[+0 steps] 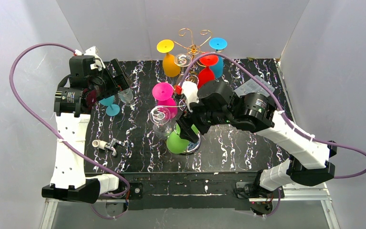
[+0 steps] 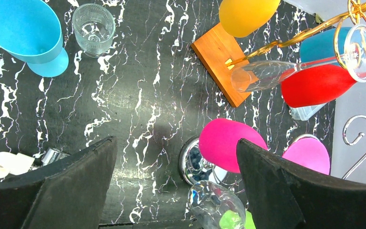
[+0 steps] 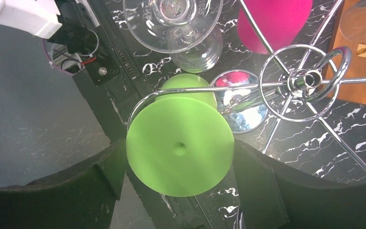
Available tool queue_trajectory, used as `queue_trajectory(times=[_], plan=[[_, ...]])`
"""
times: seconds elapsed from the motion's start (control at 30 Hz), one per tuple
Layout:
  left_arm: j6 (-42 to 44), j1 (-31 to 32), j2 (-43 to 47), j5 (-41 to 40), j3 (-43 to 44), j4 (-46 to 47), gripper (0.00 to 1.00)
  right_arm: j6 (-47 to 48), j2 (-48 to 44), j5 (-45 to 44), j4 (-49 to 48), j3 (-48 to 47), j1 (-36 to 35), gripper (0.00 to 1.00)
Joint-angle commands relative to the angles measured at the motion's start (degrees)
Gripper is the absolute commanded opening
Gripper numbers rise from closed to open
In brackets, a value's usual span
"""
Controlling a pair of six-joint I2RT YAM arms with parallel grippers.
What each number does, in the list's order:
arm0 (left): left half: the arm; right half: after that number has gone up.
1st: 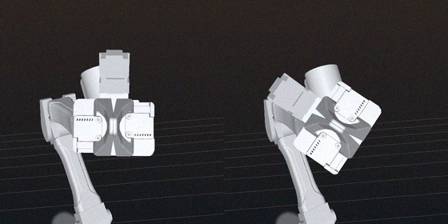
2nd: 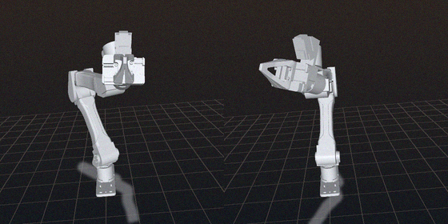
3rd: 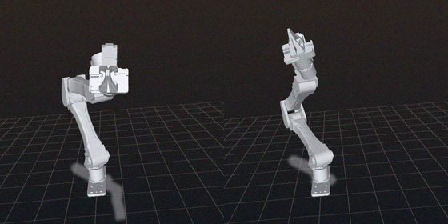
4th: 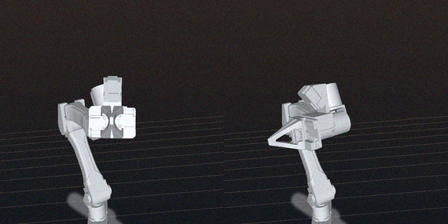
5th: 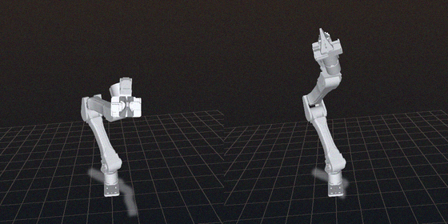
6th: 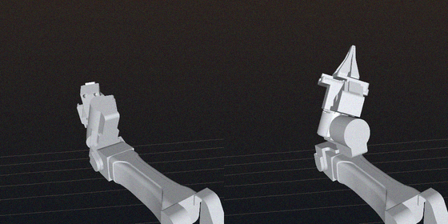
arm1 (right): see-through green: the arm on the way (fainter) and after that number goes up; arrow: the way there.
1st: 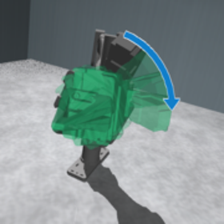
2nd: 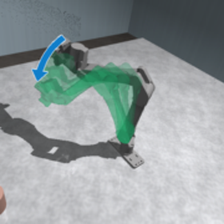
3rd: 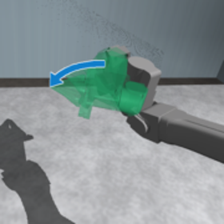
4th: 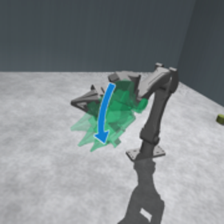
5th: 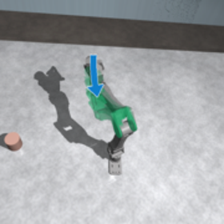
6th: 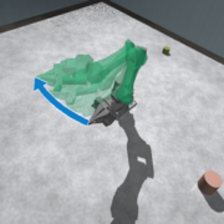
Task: Take the wine glass off the wine glass rack
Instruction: Pick up the wine glass from the wine rack.
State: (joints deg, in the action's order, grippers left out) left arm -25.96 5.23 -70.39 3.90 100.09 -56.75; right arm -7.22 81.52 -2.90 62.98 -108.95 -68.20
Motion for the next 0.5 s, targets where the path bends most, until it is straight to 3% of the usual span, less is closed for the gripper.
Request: queue_trajectory(times=[0.0,0.47], plan=[[0.73,0.21,0.83,0.41,0.17,0.37,0.94,0.37,0.31,0.04,-0.86,-1.19,-0.32,0.78],[0.82,0.21,0.91,0.32,0.71,0.37,0.94,0.54,0.93,-0.16,1.66,-6.91,-0.30,0.70]])
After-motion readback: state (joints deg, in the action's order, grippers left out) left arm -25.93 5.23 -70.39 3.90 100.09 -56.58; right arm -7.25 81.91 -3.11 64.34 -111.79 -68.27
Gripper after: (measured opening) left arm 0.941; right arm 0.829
